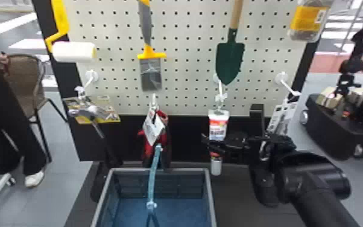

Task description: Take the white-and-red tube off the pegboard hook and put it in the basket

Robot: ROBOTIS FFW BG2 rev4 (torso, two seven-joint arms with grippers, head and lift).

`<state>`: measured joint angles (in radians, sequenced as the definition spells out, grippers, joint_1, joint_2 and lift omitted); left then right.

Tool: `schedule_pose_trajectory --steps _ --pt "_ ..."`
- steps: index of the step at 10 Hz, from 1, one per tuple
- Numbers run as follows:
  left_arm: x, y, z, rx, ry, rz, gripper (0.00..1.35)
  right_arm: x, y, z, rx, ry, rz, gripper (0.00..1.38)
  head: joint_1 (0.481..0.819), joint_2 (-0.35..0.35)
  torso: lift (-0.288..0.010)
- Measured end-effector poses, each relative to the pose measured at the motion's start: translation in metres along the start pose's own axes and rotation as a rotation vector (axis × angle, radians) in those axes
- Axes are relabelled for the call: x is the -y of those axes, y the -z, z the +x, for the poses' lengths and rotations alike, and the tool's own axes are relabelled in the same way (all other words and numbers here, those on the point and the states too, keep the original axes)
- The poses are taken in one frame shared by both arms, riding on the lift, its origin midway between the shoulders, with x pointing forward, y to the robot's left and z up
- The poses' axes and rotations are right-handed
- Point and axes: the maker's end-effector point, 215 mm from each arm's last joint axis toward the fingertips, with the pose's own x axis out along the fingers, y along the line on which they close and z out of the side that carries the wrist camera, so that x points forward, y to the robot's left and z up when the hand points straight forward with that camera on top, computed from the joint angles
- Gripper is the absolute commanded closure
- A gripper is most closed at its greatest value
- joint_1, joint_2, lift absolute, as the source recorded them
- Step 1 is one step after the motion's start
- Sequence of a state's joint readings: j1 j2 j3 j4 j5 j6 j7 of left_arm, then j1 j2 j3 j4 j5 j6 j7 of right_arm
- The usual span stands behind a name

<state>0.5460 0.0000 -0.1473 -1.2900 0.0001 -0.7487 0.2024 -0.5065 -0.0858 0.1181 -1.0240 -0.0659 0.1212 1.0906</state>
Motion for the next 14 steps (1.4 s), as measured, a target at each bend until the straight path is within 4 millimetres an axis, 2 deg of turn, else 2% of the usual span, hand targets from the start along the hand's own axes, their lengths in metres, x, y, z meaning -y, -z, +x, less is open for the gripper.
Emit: schedule_pose_trajectory --steps 2,8,11,14 --pt "0.000 0.000 0.000 0.000 0.000 0.000 0.47 -0.001 -0.004 0.001 0.003 -0.004 -0.003 1.25 0.549 0.000 -0.100" --pt "0.000 0.000 0.000 0.000 -0.001 0.000 0.47 -0.028 -0.047 0.007 0.061 -0.044 -0.060 1.25 0.549 0.000 -0.100" --pt "0.000 0.000 0.000 -0.001 0.000 0.000 0.47 -0.041 -0.058 0.007 0.088 -0.058 -0.066 1.25 0.549 0.000 -0.100" --pt "0.000 0.000 0.001 0.001 0.001 0.001 0.47 -0.060 -0.056 0.019 0.102 -0.097 -0.049 1.25 0.549 0.000 -0.100"
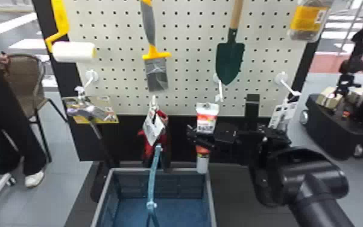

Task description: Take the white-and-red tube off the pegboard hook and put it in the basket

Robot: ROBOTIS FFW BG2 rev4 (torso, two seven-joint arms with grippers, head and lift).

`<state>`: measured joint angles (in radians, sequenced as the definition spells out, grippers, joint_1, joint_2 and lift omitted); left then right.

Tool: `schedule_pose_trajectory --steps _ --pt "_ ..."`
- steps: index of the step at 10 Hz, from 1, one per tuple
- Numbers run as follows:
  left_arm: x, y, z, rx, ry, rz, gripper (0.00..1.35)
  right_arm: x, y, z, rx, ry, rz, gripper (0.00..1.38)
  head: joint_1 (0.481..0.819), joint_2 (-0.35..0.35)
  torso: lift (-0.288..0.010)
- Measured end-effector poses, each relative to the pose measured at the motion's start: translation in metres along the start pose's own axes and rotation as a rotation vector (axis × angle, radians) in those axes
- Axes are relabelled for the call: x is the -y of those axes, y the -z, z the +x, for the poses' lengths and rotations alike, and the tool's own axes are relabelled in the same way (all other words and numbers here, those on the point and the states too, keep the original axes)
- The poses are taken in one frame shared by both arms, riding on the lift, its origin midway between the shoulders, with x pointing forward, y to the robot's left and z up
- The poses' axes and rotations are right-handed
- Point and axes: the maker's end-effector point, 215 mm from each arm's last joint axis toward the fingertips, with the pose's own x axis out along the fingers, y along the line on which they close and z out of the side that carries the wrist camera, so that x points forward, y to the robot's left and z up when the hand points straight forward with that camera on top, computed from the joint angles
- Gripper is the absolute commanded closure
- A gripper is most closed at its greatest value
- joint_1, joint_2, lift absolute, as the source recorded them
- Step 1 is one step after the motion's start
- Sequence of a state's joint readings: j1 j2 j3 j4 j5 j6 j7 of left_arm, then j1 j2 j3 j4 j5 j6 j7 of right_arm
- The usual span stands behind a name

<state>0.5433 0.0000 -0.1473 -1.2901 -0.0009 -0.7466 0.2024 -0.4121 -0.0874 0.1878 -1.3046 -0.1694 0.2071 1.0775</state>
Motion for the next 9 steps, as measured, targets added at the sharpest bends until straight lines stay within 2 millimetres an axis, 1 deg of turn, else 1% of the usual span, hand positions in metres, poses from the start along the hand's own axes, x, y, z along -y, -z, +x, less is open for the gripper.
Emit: schedule_pose_trajectory --steps 2,6,7,9 --pt "0.001 0.000 0.001 0.001 0.003 0.001 0.47 -0.012 0.004 0.009 0.011 -0.021 0.021 1.25 0.549 0.000 -0.100" --pt "0.003 0.001 0.002 -0.003 0.007 0.002 0.47 -0.029 0.023 0.022 0.031 -0.050 0.097 1.25 0.549 0.000 -0.100" --pt "0.003 0.003 0.002 -0.006 0.007 0.003 0.47 -0.033 0.028 0.025 0.038 -0.056 0.117 1.25 0.549 0.000 -0.100" --pt "0.003 0.004 0.002 -0.008 0.007 0.002 0.47 -0.040 0.046 0.030 0.052 -0.056 0.178 1.25 0.549 0.000 -0.100"
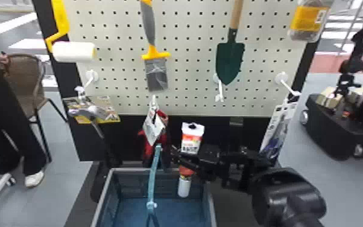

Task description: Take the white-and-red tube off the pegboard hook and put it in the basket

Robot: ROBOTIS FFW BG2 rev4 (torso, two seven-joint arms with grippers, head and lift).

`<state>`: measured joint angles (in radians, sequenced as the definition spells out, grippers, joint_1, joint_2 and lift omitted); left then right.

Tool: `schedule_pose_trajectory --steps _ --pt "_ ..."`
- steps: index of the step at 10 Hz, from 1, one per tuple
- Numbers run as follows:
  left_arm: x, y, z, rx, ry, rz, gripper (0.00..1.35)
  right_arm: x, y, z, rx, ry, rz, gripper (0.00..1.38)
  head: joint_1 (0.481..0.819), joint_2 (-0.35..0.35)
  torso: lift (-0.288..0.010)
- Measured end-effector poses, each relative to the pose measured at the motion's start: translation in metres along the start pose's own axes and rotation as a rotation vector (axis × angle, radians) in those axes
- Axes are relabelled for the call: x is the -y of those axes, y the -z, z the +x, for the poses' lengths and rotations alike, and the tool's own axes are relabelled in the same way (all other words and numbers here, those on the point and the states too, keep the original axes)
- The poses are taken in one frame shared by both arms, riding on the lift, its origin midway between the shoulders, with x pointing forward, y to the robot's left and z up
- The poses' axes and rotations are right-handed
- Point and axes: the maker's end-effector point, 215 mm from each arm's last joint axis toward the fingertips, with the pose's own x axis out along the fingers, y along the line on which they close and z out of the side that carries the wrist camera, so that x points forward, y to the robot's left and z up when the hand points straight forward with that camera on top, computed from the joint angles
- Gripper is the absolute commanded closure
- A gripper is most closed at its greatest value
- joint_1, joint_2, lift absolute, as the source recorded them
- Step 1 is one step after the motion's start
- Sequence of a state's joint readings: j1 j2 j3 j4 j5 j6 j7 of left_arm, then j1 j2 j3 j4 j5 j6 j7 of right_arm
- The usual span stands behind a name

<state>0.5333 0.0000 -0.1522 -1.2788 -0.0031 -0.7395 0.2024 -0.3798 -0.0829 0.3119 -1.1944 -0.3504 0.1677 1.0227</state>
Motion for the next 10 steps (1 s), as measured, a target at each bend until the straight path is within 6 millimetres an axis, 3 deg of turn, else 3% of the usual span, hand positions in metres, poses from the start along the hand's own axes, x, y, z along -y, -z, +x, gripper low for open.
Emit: schedule_pose_trajectory --steps 10 --pt "0.004 0.000 0.004 0.001 0.008 -0.003 0.47 -0.012 0.041 0.006 0.011 -0.027 0.155 1.25 0.549 0.000 -0.100"
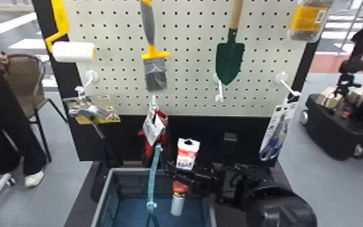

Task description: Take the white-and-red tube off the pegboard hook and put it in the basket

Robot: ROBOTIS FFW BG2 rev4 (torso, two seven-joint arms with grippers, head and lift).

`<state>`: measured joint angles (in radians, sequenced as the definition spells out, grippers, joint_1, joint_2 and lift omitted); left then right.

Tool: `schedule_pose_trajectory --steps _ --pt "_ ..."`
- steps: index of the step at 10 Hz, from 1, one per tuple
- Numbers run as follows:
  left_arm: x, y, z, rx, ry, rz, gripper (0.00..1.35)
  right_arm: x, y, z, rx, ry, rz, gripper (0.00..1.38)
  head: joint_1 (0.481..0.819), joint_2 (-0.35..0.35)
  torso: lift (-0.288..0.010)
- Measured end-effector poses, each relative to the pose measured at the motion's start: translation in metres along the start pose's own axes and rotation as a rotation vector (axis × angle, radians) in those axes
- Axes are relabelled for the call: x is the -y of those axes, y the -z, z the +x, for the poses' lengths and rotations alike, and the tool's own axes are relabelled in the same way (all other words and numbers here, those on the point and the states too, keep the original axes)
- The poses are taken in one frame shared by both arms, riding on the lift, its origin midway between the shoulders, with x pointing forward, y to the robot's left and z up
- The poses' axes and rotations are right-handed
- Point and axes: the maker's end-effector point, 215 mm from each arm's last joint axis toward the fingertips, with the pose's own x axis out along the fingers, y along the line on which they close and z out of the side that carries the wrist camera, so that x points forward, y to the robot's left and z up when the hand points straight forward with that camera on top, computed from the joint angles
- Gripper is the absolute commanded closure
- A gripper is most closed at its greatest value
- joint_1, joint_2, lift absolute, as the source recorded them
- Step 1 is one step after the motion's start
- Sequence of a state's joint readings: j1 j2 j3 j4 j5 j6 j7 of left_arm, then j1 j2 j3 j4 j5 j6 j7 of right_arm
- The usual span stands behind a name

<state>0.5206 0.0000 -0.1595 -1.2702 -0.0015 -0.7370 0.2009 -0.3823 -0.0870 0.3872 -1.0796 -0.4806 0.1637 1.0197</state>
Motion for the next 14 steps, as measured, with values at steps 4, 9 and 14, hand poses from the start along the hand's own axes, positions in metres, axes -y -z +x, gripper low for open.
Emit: schedule_pose_trajectory --steps 4,9,14 --pt "0.001 -0.001 0.001 0.004 0.003 -0.001 0.47 -0.003 0.012 0.002 -0.016 -0.013 0.043 1.25 0.549 0.000 -0.100" --pt "0.001 -0.002 0.002 0.006 0.003 -0.001 0.47 -0.001 0.014 0.002 -0.015 -0.012 0.065 0.09 0.549 0.000 -0.100" --pt "0.002 -0.002 0.002 0.007 0.005 -0.001 0.47 -0.001 0.012 0.002 -0.011 -0.014 0.064 0.12 0.549 0.000 -0.100"
